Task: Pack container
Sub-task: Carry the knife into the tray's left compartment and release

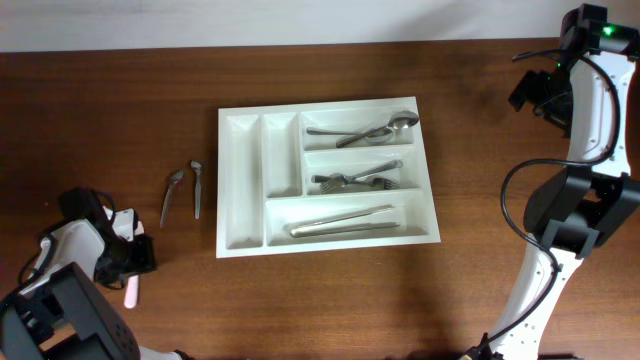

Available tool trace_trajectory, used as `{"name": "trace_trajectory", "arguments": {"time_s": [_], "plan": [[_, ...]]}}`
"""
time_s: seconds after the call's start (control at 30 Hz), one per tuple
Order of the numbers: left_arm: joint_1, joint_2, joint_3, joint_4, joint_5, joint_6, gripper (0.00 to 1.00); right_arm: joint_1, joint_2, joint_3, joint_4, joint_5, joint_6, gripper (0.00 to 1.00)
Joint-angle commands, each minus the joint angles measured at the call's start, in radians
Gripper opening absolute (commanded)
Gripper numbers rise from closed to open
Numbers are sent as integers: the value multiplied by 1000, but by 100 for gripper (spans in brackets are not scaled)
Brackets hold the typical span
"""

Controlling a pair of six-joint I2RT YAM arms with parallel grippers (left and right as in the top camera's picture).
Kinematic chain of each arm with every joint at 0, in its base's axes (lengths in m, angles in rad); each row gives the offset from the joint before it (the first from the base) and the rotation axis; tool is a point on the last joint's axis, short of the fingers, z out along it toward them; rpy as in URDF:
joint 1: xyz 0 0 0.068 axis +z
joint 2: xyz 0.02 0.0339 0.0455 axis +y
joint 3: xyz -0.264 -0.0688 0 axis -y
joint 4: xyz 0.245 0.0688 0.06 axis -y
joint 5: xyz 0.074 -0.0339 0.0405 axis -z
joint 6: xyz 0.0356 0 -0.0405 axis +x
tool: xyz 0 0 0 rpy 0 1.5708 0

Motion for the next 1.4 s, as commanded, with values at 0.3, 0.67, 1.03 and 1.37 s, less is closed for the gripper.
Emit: {"name": "trace_trajectory", "arguments": {"time_s": [0.3, 0.67, 1.03, 1.37], "plan": [[5, 34, -13, 34, -22, -7, 11, -2, -25, -2, 3, 20, 4, 99], [-1, 33, 27, 47, -18, -74, 2, -2, -25, -2, 3, 20, 4, 99], [-172, 33, 438, 40, 270, -380, 2, -2, -25, -2, 3, 20, 4, 99], [-570, 33, 621, 55, 131, -521, 3, -1, -25, -2, 3, 20, 4, 99]]}}
